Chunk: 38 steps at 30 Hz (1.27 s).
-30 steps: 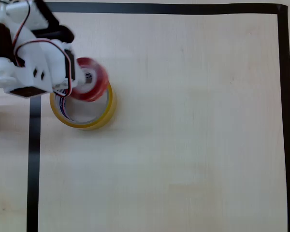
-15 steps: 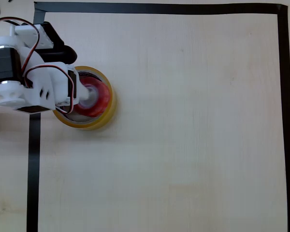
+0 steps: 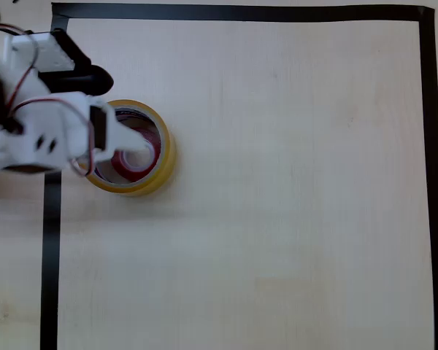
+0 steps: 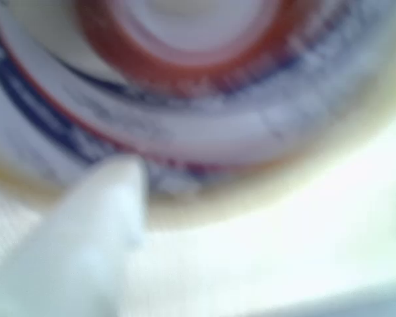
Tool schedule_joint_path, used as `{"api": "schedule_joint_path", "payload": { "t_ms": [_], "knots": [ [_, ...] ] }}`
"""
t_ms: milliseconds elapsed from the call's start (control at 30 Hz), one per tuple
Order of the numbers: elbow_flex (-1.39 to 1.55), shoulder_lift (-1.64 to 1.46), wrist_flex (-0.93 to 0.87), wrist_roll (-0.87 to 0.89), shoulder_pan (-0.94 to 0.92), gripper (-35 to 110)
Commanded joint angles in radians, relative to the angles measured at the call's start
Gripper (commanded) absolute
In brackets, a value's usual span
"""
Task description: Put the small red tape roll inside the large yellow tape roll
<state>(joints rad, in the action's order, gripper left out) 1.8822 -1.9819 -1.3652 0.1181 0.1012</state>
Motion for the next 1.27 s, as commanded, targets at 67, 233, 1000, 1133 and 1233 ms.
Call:
{"api": "schedule_joint_path", "payload": {
  "t_ms": [67, 233, 1000, 1133, 1233],
  "knots": [
    [0.034, -0.422, -0.005, -0.046, -0.057, 0],
    [0.538, -0.919, 0.207, -0.077, -0.054, 0],
    [1.121, -1.353, 0.101, -0.152, -0.051, 0],
    [1.114, -1.353, 0.071, -0.147, -0.071, 0],
    [1.114, -1.353, 0.071, -0.147, -0.074, 0]
  ]
}}
